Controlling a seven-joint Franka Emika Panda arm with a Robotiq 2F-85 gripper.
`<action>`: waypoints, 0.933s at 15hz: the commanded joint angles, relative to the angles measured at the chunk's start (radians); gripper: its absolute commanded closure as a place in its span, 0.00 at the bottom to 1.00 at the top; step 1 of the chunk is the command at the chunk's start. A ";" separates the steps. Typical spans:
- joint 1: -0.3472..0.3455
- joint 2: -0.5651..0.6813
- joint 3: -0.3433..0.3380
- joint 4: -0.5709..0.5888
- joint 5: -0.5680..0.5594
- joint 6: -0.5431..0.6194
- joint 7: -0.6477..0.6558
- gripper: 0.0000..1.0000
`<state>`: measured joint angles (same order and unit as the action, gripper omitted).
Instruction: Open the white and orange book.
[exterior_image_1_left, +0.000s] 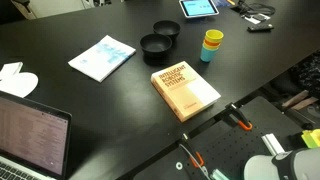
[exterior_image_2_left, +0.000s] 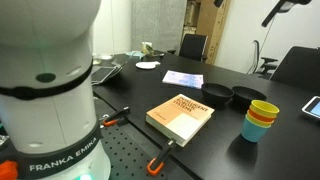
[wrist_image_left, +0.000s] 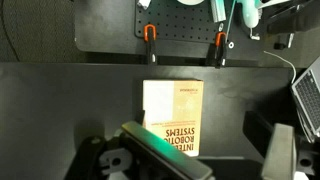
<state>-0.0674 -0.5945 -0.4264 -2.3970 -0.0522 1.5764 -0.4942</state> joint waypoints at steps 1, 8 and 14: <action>-0.031 0.008 0.025 0.004 0.013 0.000 -0.015 0.00; 0.000 0.119 0.015 0.008 0.037 0.061 -0.024 0.00; 0.039 0.447 0.036 -0.003 0.286 0.377 -0.076 0.00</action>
<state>-0.0341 -0.3285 -0.4138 -2.4386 0.1112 1.8329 -0.5082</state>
